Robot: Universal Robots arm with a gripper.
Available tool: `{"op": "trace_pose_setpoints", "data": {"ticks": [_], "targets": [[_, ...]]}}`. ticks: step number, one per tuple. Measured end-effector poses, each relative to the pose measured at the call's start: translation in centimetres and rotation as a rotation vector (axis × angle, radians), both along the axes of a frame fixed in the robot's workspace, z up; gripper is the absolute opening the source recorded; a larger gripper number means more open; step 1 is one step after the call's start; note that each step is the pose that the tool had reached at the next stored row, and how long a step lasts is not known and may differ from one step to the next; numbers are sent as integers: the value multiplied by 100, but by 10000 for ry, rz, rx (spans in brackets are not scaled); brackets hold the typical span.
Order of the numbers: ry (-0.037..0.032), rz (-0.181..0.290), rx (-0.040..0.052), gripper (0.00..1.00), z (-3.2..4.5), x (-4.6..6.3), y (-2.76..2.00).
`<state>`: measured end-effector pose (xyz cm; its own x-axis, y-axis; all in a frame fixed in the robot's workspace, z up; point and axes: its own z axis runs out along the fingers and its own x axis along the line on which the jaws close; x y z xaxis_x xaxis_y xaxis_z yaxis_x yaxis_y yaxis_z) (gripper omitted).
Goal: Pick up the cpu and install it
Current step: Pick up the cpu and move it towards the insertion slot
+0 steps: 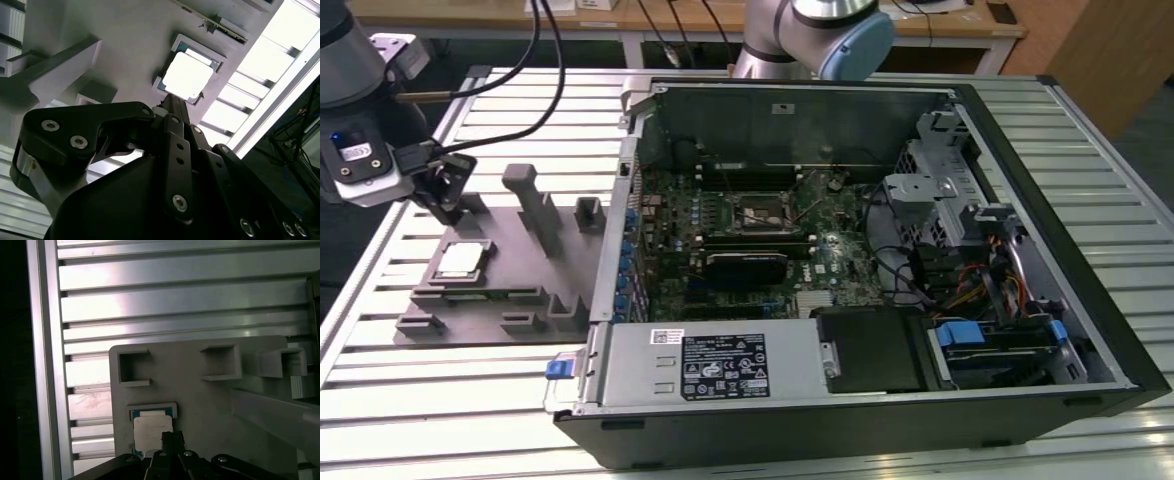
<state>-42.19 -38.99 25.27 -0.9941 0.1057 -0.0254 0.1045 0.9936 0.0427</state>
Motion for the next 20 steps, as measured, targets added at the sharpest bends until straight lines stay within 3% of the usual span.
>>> {"op": "trace_pose_setpoints", "data": {"ticks": [20], "targets": [[0, 0, 0, 11, -192, -56, -42]]}}
